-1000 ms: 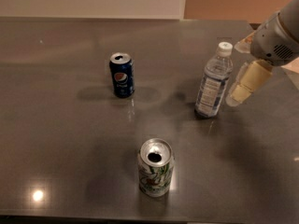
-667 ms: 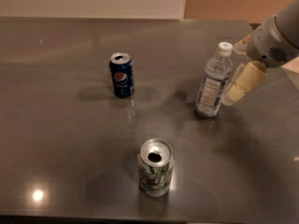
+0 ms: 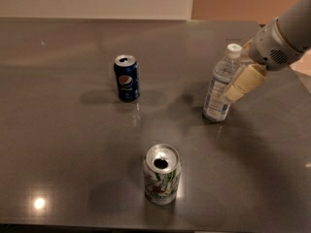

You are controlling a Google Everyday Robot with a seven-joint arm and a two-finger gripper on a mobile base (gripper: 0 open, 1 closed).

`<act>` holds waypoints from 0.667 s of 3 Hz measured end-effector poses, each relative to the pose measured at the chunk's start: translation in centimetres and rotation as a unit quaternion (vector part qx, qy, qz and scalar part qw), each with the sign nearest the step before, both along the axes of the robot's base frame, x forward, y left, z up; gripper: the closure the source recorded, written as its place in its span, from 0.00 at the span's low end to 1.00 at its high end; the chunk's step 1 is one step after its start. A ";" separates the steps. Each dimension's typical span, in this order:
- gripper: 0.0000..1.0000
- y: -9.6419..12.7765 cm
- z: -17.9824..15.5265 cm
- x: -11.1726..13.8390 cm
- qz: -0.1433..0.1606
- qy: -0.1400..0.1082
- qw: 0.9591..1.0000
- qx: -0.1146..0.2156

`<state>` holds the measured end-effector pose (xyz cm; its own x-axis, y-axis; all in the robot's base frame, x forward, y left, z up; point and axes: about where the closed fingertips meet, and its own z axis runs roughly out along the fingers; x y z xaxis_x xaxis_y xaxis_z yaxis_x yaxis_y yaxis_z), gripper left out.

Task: Knock blue plastic bottle over

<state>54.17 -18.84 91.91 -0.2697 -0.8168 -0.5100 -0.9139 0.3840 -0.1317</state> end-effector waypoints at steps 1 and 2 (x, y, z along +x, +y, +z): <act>0.39 0.3 -0.1 0.3 -0.006 0.006 1.000 0.006; 0.63 0.5 0.1 0.4 -0.011 0.010 1.000 0.000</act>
Offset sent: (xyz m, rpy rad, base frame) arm 0.0060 0.0044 0.0030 -0.0154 0.0277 -0.0372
